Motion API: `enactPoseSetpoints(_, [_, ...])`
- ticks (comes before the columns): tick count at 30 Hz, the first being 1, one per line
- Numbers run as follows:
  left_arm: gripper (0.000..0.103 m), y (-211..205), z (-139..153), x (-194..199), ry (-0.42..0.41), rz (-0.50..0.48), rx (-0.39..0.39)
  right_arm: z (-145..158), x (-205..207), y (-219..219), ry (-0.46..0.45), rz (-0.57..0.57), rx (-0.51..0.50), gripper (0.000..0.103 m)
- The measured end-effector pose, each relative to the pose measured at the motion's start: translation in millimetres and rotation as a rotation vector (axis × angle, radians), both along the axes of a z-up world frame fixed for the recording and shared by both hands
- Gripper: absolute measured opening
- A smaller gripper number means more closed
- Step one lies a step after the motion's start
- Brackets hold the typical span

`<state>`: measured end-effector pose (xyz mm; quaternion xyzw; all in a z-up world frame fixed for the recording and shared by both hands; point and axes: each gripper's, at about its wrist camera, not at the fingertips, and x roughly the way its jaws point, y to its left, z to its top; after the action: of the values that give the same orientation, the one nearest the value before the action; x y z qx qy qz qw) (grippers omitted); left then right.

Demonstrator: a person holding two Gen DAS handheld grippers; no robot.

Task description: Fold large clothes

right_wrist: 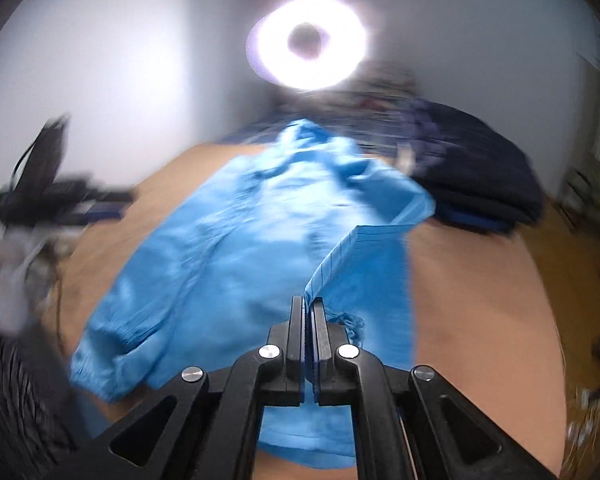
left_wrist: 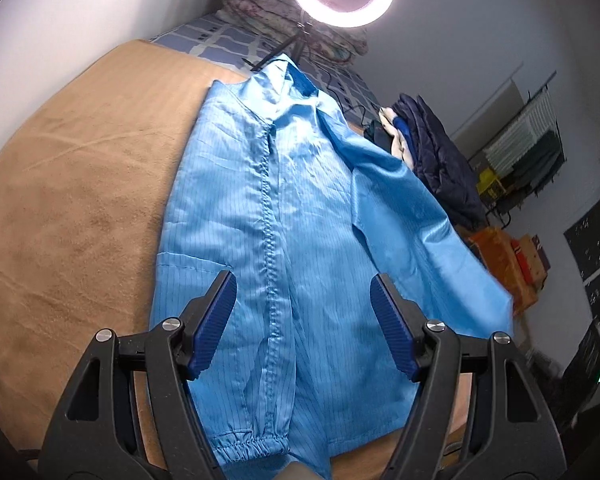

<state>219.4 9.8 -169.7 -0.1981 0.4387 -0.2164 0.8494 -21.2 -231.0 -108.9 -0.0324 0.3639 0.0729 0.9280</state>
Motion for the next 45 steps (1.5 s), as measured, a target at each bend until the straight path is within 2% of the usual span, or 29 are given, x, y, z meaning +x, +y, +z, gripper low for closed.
enactPoseSetpoints(4, [0.071,5,-2,0,0.013,0.016,-0.008,-23,6,50,0.085,0.154,0.023,0.000])
enactPoseSetpoints(8, [0.071,5,-4,-2,0.024,-0.005,-0.007,-51,3,95,0.158,0.286,-0.034,0.000])
enactPoseSetpoints(13, [0.071,3,-9,-3,0.042,-0.027,-0.003,-72,-2,118,0.223,0.374,-0.069,0.000])
enactPoseSetpoints(14, [0.071,1,-10,-3,0.050,-0.036,-0.004,-74,-4,119,0.231,0.388,-0.064,0.005])
enactPoseSetpoints(15, [0.071,-1,-12,-3,0.057,-0.044,-0.004,-74,-5,118,0.238,0.395,-0.055,0.022])
enactPoseSetpoints(17, [0.071,-6,-16,-4,0.071,-0.068,-0.002,-67,-8,111,0.227,0.395,-0.011,0.042])
enactPoseSetpoints(19, [0.071,-13,-20,-6,0.086,-0.100,-0.002,-57,-10,97,0.210,0.388,0.050,0.044])
enactPoseSetpoints(21, [0.071,-21,-25,-9,0.107,-0.138,-0.016,-47,-11,76,0.188,0.353,0.118,0.048])
enactPoseSetpoints(23, [0.071,-30,-28,-13,0.121,-0.169,-0.015,-40,-7,44,0.164,0.264,0.176,0.050])
enactPoseSetpoints(26, [0.071,-49,-34,-19,0.130,-0.224,0.029,-38,2,-6,0.142,0.102,0.221,0.051])
enactPoseSetpoints(28, [0.071,-55,-36,-20,0.132,-0.239,0.066,-43,8,-39,0.142,-0.005,0.216,0.051])
enactPoseSetpoints(30, [0.071,-48,-34,-16,0.122,-0.199,0.092,-53,15,-71,0.172,-0.102,0.235,0.055])
enactPoseSetpoints(34, [0.071,-5,-44,3,0.171,-0.023,0.083,-85,20,-129,0.262,-0.261,0.374,0.056])
enactPoseSetpoints(37, [0.071,25,-60,14,0.217,0.080,0.136,-106,19,-154,0.316,-0.308,0.473,0.057])
enactPoseSetpoints(39, [0.071,39,-72,17,0.261,0.117,0.135,-116,16,-164,0.341,-0.324,0.523,0.057])
enactPoseSetpoints(42, [0.071,56,-94,20,0.339,0.139,0.096,-129,14,-172,0.357,-0.328,0.595,0.057])
enactPoseSetpoints(43, [0.071,61,-104,22,0.378,0.137,0.066,-131,14,-173,0.360,-0.329,0.606,0.057])
enactPoseSetpoints(45, [0.071,64,-113,22,0.404,0.133,0.009,-133,13,-172,0.363,-0.325,0.614,0.057])
